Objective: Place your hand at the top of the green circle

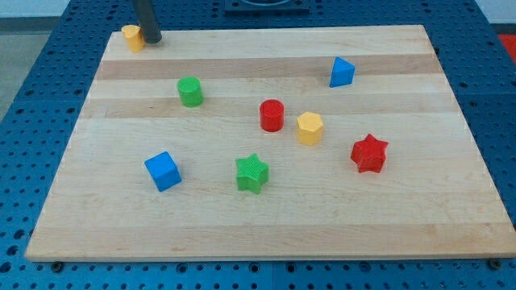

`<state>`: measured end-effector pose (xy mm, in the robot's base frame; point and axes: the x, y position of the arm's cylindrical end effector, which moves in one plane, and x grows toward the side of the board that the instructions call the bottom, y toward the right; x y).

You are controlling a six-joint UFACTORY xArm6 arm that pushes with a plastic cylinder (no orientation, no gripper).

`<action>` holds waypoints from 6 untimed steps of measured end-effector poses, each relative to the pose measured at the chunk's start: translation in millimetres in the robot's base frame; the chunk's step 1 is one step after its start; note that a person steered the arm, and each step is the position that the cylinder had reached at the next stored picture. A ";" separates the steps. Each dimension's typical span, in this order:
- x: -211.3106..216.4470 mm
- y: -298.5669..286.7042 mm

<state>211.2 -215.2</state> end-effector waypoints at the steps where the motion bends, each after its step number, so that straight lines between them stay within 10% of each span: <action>1: 0.0 0.0; 6: 89.4 151.1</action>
